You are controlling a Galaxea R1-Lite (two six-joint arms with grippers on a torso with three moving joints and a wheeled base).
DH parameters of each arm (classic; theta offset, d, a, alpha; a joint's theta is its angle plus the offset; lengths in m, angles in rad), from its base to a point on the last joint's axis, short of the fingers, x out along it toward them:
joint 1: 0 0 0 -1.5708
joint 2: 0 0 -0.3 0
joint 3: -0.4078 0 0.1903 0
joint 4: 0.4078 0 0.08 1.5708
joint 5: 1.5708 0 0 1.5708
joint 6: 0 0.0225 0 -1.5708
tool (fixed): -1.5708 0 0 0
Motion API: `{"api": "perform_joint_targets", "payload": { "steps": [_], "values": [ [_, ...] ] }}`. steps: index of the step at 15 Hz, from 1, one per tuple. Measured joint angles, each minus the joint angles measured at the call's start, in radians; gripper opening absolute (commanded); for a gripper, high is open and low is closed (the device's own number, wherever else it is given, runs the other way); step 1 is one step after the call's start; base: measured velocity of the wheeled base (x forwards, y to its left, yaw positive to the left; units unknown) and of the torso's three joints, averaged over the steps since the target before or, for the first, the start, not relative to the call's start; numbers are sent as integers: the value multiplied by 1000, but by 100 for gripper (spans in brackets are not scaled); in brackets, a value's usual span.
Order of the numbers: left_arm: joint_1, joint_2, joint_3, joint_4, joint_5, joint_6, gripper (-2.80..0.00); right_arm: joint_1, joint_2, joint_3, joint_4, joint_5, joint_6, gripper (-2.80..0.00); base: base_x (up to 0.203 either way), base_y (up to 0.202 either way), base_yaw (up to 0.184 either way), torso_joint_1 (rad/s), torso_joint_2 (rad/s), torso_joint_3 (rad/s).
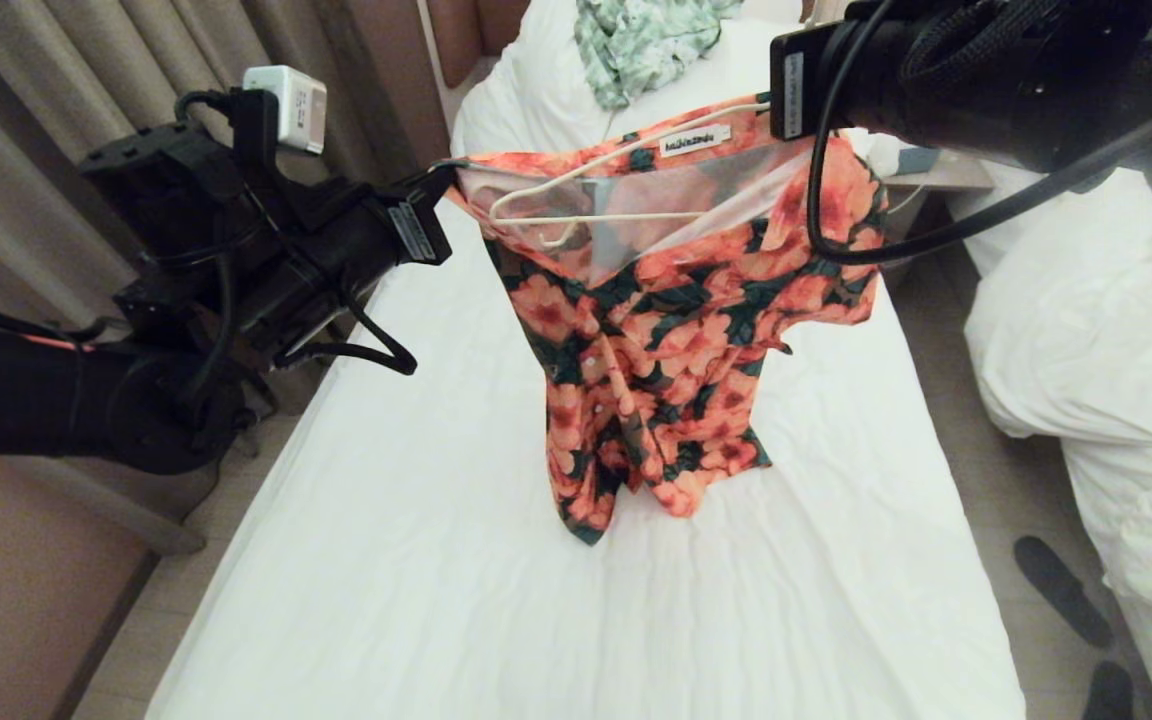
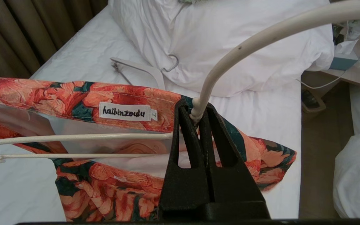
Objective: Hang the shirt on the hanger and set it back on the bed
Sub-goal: Take the clothes hanger out of the clothes
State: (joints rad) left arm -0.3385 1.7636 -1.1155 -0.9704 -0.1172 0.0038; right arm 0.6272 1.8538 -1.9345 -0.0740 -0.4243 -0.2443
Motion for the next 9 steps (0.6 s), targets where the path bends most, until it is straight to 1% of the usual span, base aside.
{"api": "perform_joint_targets", "payload": {
  "steps": [1,2,9],
  "values": [
    [-1,-2,-5,9,7,0,-280,0,4,0,0,0,1,-280,0,0,0,0,0,0],
    [-3,-5,-7,10,13,1,0,0,8,0,0,1,2,-280,0,0,0,0,0,0],
    [-7,-13,-11,10,12,-1,0,-6,25,7,-4,1,14,-280,0,0,0,0,0,0]
  ]
}}
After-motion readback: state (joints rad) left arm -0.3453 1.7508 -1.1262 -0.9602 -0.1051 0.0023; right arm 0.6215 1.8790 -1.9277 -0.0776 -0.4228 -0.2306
